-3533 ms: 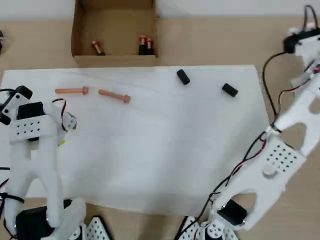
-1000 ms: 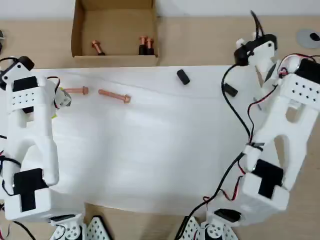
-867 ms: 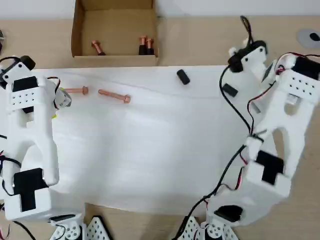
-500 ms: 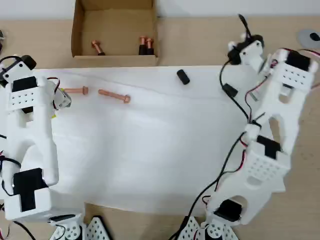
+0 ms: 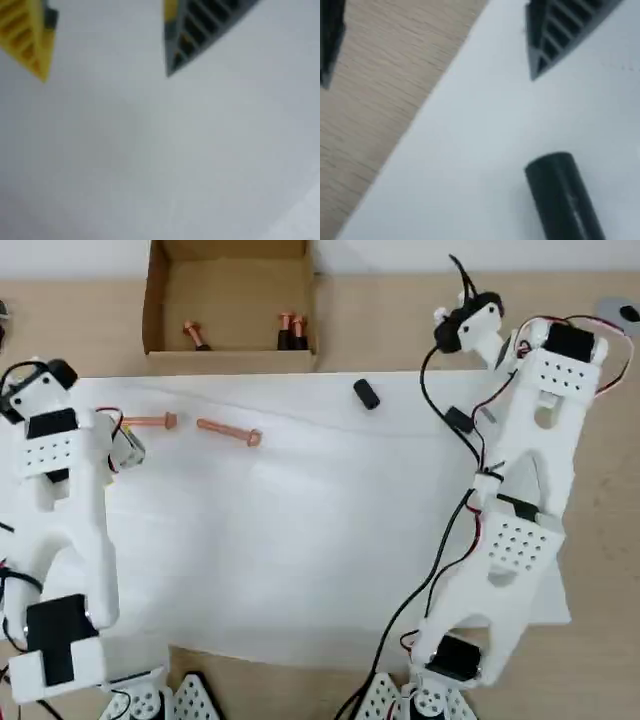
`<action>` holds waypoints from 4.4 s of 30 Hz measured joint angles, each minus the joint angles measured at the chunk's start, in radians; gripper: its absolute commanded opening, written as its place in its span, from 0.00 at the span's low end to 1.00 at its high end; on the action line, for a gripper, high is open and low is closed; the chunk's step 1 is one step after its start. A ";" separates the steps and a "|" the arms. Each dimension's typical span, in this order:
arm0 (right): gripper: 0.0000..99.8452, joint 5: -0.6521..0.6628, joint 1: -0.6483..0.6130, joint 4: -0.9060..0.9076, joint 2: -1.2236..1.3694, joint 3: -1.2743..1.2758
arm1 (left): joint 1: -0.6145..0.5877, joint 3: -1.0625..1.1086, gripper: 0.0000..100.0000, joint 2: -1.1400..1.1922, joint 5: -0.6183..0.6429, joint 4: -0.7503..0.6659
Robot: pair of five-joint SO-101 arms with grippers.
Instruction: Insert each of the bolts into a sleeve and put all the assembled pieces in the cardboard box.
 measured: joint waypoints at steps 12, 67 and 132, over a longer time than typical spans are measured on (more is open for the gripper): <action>0.28 -0.026 -0.060 0.038 0.005 0.018 | 0.000 0.066 0.17 -0.002 0.000 -0.026; 0.28 0.301 -0.101 -0.015 0.198 0.032 | 0.000 0.104 0.17 0.075 -0.034 -0.106; 0.26 0.302 -0.101 0.035 0.437 -0.338 | 0.000 0.104 0.17 0.075 -0.060 -0.106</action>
